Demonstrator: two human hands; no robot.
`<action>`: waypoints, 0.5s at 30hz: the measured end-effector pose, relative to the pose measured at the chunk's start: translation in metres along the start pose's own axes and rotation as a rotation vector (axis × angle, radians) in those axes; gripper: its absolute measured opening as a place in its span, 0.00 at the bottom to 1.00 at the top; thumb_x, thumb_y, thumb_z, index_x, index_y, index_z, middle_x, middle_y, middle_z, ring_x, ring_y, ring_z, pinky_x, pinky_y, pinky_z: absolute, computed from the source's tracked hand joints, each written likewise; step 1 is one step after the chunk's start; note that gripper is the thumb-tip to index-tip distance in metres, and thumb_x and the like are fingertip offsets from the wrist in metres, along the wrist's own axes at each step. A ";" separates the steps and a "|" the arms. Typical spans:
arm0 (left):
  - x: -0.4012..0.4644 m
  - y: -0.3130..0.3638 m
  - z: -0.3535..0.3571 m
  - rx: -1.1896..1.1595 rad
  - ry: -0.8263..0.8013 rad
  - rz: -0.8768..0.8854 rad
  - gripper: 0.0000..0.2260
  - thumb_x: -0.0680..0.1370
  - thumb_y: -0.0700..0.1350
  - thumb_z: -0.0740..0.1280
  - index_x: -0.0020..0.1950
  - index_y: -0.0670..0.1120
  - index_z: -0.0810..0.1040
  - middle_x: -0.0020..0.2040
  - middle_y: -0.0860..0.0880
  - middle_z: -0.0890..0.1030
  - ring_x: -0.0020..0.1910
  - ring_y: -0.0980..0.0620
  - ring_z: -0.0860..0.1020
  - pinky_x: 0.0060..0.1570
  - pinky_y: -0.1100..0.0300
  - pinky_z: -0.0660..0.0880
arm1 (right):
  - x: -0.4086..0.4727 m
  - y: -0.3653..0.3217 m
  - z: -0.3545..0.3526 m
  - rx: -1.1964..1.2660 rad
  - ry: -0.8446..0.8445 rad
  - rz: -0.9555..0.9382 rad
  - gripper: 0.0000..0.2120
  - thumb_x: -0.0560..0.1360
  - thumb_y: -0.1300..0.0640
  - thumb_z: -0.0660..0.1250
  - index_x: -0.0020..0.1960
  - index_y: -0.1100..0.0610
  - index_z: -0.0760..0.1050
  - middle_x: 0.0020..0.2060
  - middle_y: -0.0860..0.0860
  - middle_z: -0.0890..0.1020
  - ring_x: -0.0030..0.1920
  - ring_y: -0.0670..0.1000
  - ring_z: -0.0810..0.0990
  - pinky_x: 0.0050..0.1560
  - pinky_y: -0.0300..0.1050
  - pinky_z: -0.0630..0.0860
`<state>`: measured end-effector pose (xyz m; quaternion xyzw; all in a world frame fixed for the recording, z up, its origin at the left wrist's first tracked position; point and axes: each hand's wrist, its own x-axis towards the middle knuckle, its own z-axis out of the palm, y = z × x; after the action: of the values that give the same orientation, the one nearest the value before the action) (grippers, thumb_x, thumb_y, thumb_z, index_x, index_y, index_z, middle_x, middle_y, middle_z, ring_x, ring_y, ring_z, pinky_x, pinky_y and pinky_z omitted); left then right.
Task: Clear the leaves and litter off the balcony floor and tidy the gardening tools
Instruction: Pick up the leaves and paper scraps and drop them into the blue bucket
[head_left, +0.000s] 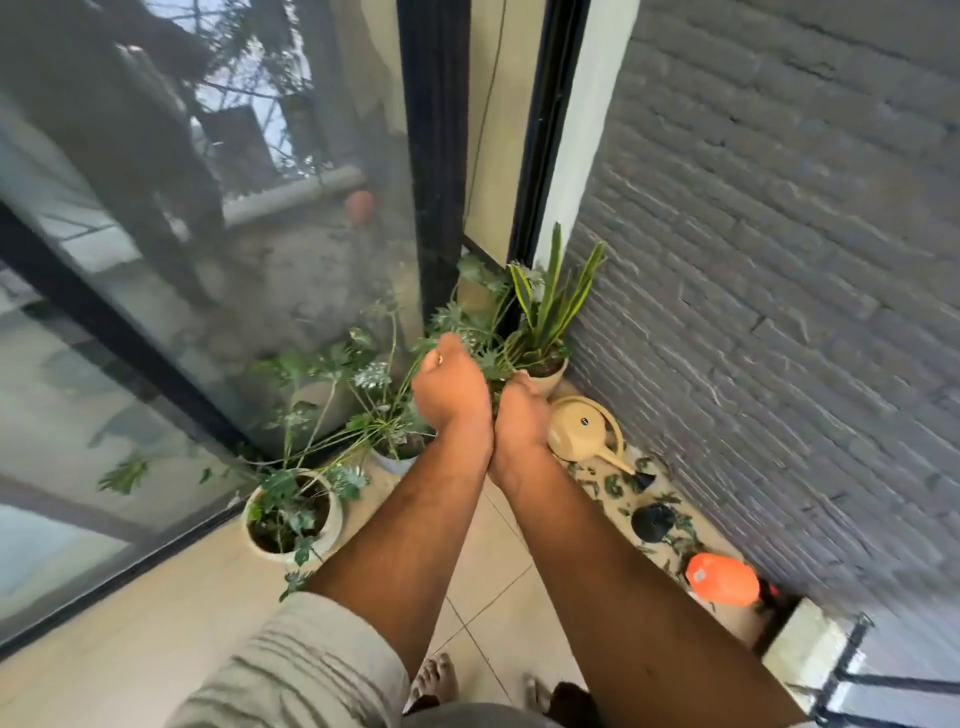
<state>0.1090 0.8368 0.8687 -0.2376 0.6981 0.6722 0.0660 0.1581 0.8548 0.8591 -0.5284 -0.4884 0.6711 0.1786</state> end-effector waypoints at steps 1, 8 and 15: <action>0.003 0.003 -0.005 0.022 0.018 0.013 0.17 0.80 0.55 0.65 0.39 0.43 0.80 0.40 0.43 0.83 0.44 0.39 0.79 0.43 0.51 0.70 | -0.008 -0.003 0.005 -0.013 -0.039 0.000 0.17 0.84 0.49 0.58 0.47 0.60 0.78 0.42 0.59 0.84 0.42 0.58 0.82 0.50 0.59 0.82; 0.001 0.019 -0.033 -0.086 0.078 -0.013 0.16 0.79 0.54 0.65 0.41 0.44 0.82 0.36 0.47 0.82 0.37 0.45 0.78 0.37 0.52 0.69 | -0.019 -0.017 0.018 -0.131 -0.208 -0.009 0.16 0.85 0.52 0.60 0.44 0.60 0.78 0.35 0.54 0.81 0.32 0.50 0.79 0.28 0.40 0.73; 0.006 0.045 -0.065 -0.298 0.180 -0.059 0.17 0.77 0.52 0.63 0.30 0.46 0.73 0.29 0.48 0.76 0.33 0.45 0.71 0.36 0.49 0.72 | -0.035 -0.021 0.043 -0.173 -0.396 -0.023 0.16 0.80 0.47 0.62 0.41 0.57 0.76 0.30 0.54 0.73 0.29 0.54 0.71 0.29 0.44 0.66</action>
<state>0.0997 0.7712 0.9128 -0.3243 0.5865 0.7421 -0.0128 0.1276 0.8183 0.8936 -0.3939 -0.5757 0.7154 0.0407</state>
